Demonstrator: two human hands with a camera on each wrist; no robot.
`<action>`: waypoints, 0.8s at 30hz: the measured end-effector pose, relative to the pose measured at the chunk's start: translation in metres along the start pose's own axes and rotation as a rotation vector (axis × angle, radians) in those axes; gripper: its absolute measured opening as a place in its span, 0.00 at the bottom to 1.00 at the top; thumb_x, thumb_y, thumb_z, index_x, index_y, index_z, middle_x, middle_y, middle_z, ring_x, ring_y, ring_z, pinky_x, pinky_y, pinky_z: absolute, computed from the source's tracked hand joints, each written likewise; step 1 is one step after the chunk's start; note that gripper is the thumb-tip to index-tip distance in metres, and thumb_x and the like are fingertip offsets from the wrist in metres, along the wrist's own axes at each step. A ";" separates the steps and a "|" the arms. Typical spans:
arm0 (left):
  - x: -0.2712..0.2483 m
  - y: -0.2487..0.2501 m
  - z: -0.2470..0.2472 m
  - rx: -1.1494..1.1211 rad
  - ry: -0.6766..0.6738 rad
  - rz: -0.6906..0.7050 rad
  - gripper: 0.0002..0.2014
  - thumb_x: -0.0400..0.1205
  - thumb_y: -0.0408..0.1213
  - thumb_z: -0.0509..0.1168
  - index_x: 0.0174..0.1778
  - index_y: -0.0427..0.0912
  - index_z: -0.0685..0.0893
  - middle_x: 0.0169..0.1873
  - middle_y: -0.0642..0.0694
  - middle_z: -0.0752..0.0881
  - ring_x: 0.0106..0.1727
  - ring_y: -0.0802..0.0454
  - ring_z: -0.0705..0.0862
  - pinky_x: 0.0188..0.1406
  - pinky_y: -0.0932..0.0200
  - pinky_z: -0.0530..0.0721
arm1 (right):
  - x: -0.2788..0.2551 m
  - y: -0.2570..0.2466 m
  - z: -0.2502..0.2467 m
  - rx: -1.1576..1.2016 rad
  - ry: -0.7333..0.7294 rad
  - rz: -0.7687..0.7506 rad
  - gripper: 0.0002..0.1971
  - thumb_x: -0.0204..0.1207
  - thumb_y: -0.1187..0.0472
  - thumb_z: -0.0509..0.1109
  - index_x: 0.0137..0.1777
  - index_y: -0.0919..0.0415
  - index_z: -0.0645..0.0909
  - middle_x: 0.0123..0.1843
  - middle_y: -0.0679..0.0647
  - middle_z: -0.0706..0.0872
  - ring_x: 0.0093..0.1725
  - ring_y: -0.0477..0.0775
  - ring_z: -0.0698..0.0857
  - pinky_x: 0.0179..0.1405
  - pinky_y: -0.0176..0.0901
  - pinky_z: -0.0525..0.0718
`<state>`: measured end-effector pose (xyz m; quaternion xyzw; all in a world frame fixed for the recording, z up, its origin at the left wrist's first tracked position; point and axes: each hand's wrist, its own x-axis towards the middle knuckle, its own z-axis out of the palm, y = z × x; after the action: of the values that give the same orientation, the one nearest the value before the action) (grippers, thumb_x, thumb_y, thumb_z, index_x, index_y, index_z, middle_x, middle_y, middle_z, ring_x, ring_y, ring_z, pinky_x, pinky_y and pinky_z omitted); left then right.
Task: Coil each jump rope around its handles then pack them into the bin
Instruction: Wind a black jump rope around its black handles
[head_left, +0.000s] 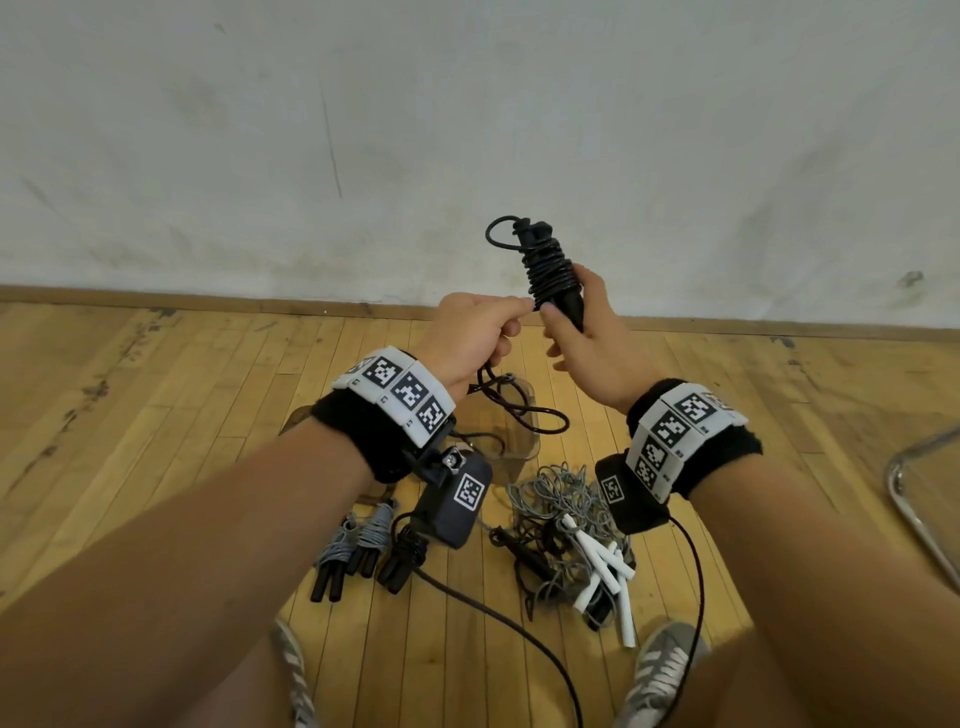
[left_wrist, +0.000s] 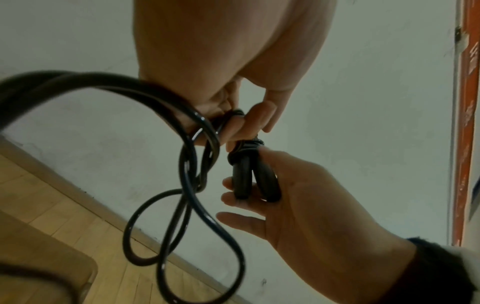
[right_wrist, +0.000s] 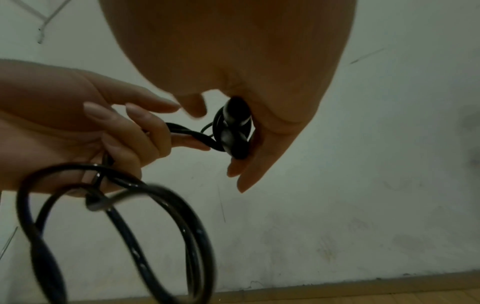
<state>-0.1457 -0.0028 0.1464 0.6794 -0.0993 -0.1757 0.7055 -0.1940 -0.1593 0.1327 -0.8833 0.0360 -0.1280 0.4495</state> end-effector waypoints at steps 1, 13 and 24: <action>0.001 -0.001 -0.001 0.002 0.013 -0.003 0.07 0.85 0.37 0.70 0.44 0.38 0.87 0.25 0.52 0.78 0.22 0.58 0.71 0.25 0.64 0.69 | -0.001 0.000 0.001 0.040 -0.029 0.003 0.27 0.92 0.51 0.55 0.88 0.48 0.52 0.54 0.47 0.82 0.48 0.51 0.85 0.51 0.56 0.88; -0.001 -0.007 -0.001 0.049 0.050 -0.011 0.30 0.81 0.59 0.72 0.53 0.28 0.90 0.24 0.50 0.76 0.23 0.56 0.69 0.26 0.62 0.68 | -0.006 -0.013 0.003 0.103 -0.049 -0.195 0.24 0.86 0.66 0.66 0.80 0.54 0.70 0.48 0.43 0.80 0.41 0.38 0.83 0.41 0.32 0.82; 0.000 -0.007 -0.002 0.151 -0.012 0.113 0.27 0.87 0.49 0.68 0.45 0.22 0.86 0.23 0.52 0.79 0.25 0.60 0.76 0.31 0.68 0.74 | -0.006 -0.012 -0.001 0.326 -0.128 0.077 0.18 0.84 0.59 0.73 0.71 0.58 0.76 0.55 0.54 0.90 0.51 0.55 0.93 0.48 0.47 0.92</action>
<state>-0.1459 -0.0009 0.1390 0.7229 -0.1546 -0.1319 0.6604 -0.2007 -0.1520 0.1415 -0.8031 0.0198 -0.0585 0.5926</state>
